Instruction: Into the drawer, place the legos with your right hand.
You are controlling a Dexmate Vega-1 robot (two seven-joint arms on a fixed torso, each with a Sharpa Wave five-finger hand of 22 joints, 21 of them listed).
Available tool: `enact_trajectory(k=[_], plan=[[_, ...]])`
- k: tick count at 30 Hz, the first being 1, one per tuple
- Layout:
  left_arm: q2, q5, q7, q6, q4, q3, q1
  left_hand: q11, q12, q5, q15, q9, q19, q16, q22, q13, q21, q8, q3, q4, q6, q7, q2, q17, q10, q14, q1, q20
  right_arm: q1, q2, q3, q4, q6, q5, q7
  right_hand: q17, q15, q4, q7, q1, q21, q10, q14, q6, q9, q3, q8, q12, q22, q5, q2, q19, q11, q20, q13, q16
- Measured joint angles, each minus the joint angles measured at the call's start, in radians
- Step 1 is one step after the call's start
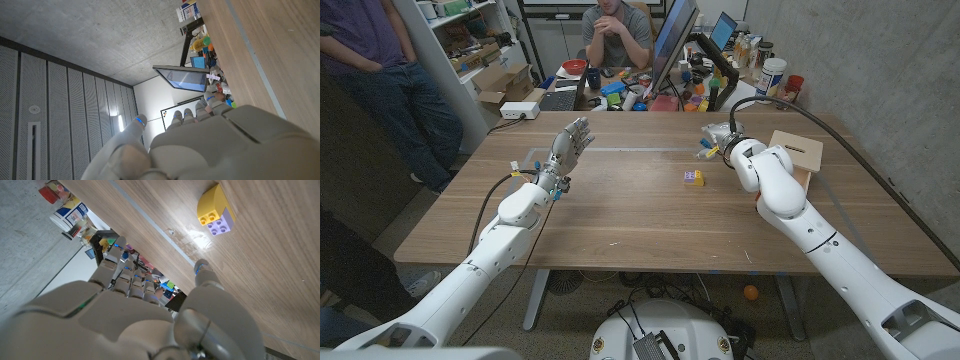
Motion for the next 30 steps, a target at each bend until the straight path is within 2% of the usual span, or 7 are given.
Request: enact_trajectory(k=[2,15,17,21,24,30], plan=[[0.000,0.000,0.000,0.000,0.000,0.000,0.000,0.000,0.000,0.000,0.000,0.000,0.000,0.000,0.000,0.000,0.000,0.000,0.000,0.000,0.000,0.000,0.000,0.000,0.000,0.000,0.000,0.000,0.006,0.001,-0.004,0.006,0.005,0.003,0.006,0.000,-0.004,0.000,0.004,0.000,0.000,0.000,0.004,-0.004,0.000,0.000,0.000,0.000,0.000,0.003,0.000,0.007,0.000,-0.007,0.000,0.000],[-0.005,0.000,0.000,0.001,0.013,0.001,-0.006,0.000,0.000,0.000,0.000,0.000,0.000,0.000,0.000,0.000,0.000,0.000,-0.004,0.004,0.000,0.000,0.000,0.000,0.000,0.000,0.000,0.000,0.047,0.001,-0.037,0.046,0.041,0.027,0.056,0.000,-0.013,0.007,0.005,0.010,0.000,0.000,0.013,-0.005,0.000,-0.015,0.000,0.001,0.000,0.009,-0.010,0.010,0.000,-0.010,0.000,0.000],[-0.008,0.001,-0.001,0.001,0.018,0.002,-0.008,0.000,0.000,0.000,0.000,0.000,0.000,0.000,0.000,0.000,0.000,0.000,-0.004,0.004,0.000,0.000,0.000,0.000,0.000,0.000,0.000,0.000,0.056,0.000,-0.044,0.054,0.048,0.030,0.069,0.000,-0.017,0.008,0.006,0.010,0.000,0.004,0.017,-0.004,0.000,-0.016,0.006,0.008,0.000,0.010,-0.010,0.014,-0.004,-0.014,0.000,0.005],[-0.011,0.000,-0.004,0.001,0.026,0.004,-0.013,0.000,0.000,0.000,0.000,0.000,0.000,0.000,0.000,0.000,0.000,0.000,-0.004,0.004,0.000,0.000,0.000,0.000,0.000,0.000,0.000,0.000,0.068,-0.001,-0.054,0.063,0.057,0.035,0.089,0.000,-0.027,0.008,0.004,0.013,0.000,0.011,0.027,0.012,0.000,-0.016,0.007,0.012,0.000,0.014,-0.013,0.018,-0.011,-0.018,0.000,0.008],[-0.013,0.000,-0.006,0.001,0.031,0.005,-0.016,0.000,0.000,0.000,0.000,0.000,0.000,0.000,0.000,0.000,0.000,0.000,-0.004,0.004,0.004,0.004,0.002,0.000,0.000,0.000,-0.002,0.000,0.081,-0.002,-0.064,0.073,0.065,0.036,0.104,0.003,-0.035,0.007,0.001,0.019,0.004,0.032,0.042,0.031,0.000,-0.023,0.018,0.020,0.000,0.021,-0.018,0.025,-0.013,-0.025,0.005,0.016],[-0.017,0.000,-0.009,0.001,0.038,0.007,-0.020,0.000,0.000,0.000,0.000,0.000,0.000,0.000,0.000,0.000,0.000,0.000,-0.006,0.002,0.004,0.004,0.004,0.000,0.000,0.000,-0.004,0.000,0.099,-0.004,-0.080,0.087,0.078,0.036,0.132,0.005,-0.046,0.008,-0.007,0.037,0.008,0.051,0.065,0.051,0.005,-0.025,0.018,0.023,0.000,0.022,-0.011,0.039,-0.018,-0.032,0.005,0.023]])
